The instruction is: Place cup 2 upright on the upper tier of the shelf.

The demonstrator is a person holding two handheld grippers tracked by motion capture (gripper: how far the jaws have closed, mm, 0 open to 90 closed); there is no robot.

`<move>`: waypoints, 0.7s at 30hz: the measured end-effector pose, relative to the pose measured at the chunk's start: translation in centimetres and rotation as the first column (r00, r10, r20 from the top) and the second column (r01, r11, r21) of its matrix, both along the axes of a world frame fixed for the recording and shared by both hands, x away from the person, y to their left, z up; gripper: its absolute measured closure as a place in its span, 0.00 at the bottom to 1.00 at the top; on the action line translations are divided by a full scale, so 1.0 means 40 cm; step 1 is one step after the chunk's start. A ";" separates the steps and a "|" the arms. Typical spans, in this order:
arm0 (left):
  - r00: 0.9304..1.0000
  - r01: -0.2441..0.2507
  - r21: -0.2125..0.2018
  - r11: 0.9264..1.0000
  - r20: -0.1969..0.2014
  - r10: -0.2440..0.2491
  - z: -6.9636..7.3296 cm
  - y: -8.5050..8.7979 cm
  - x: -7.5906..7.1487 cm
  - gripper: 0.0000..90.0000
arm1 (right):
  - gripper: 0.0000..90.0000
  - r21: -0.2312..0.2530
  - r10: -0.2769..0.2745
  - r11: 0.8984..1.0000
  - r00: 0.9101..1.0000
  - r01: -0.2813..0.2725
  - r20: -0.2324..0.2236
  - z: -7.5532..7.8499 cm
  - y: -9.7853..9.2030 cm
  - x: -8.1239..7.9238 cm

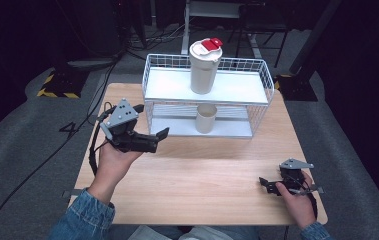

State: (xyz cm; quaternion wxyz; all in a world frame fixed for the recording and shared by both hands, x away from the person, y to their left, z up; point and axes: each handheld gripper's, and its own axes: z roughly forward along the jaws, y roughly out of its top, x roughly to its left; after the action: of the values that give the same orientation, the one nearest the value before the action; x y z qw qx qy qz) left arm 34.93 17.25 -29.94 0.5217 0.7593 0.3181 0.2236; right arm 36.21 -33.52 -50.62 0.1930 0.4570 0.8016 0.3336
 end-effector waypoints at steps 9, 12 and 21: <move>0.999 -0.011 0.029 1.000 -0.040 0.012 -0.066 0.029 -0.047 0.00 | 0.00 0.000 0.000 1.000 1.000 0.000 0.000 0.000 0.000 0.000; 0.998 -0.007 0.024 1.000 -0.070 0.008 -0.095 0.039 -0.056 0.00 | 0.00 0.000 0.000 1.000 1.000 0.000 0.000 0.000 0.000 0.000; 0.994 -0.043 0.076 0.996 -0.099 0.050 -0.146 0.066 -0.091 0.01 | 0.00 0.000 0.000 1.000 1.000 0.000 0.000 0.000 0.000 0.000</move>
State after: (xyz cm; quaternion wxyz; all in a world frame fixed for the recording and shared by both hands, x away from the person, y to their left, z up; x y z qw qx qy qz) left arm 31.27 19.88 -35.79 0.4713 0.7808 0.3531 0.2087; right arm 36.21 -33.52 -50.62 0.1929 0.4571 0.8016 0.3337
